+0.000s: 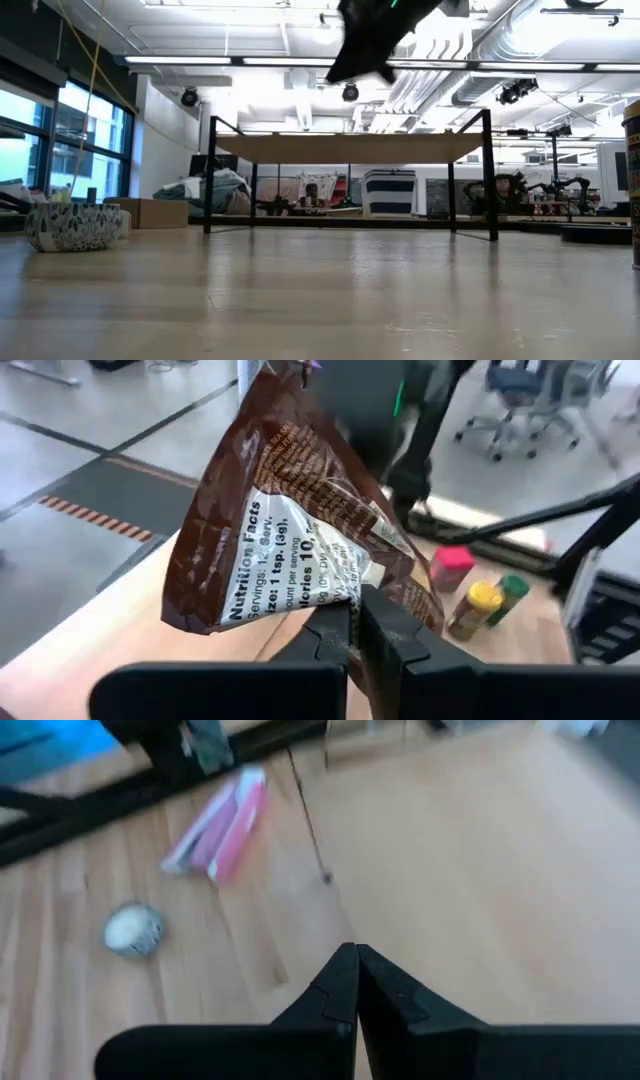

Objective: Shelf spices
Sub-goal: Remove the orange spice pack from the shelf

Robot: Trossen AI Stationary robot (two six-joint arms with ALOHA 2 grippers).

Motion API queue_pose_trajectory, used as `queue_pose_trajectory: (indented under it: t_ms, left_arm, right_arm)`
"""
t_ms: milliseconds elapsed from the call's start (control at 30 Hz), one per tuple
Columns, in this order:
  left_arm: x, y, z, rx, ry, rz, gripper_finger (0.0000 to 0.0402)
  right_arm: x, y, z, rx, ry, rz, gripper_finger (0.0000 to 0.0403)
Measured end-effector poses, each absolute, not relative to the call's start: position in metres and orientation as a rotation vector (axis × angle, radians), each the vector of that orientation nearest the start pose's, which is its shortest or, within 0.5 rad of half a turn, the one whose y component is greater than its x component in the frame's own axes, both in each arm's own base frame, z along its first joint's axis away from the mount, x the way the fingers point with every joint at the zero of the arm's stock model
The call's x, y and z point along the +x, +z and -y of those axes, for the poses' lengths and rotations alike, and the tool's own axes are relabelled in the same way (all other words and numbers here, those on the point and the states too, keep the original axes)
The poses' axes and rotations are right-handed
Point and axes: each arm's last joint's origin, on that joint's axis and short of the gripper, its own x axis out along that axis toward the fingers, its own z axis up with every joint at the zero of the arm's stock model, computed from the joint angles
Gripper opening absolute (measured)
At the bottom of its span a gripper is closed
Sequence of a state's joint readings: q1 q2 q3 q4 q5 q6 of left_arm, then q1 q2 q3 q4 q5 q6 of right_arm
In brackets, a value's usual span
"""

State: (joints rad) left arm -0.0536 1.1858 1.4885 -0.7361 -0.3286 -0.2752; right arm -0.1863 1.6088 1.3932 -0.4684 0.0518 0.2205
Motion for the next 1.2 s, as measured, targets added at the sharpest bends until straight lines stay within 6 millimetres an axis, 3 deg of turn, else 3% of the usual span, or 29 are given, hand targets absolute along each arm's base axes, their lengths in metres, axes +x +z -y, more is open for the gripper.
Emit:
queue_pose_trajectory:
  t_ms: [233, 300, 400, 533, 733, 900, 1200]
  left_arm:
    - [0.255, 0.350, 0.026, -0.234, 0.335, -0.400, 0.0001]
    - [0.259, 0.324, 0.031, -0.225, 0.357, -0.373, 0.0001]
    - [0.257, 0.289, 0.035, -0.152, 0.527, -0.368, 0.0001]
    - [0.256, 0.258, 0.046, -0.046, 0.668, -0.402, 0.0000]
    - [0.271, 0.218, 0.075, 0.265, 0.555, -0.585, 0.0000]
    - [0.290, 0.187, 0.091, 0.236, 0.538, -0.565, 0.0001]
    - [0.313, 0.153, 0.103, 0.209, 0.416, -0.561, 0.0030]
  right_arm:
    - [0.295, 0.378, 0.065, 0.267, -0.318, -0.506, 0.0000]
    - [0.281, 0.387, 0.056, 0.286, -0.305, -0.505, 0.0000]
    - [0.262, 0.398, 0.042, 0.334, -0.302, -0.494, 0.0000]
    - [0.242, 0.411, 0.024, 0.397, -0.321, -0.451, 0.0000]
    - [0.234, 0.411, 0.005, 0.449, -0.351, -0.468, 0.0000]
    - [0.236, 0.408, -0.001, 0.476, -0.354, -0.485, 0.0000]
    - [0.235, 0.408, 0.002, 0.455, -0.379, -0.483, 0.0000]
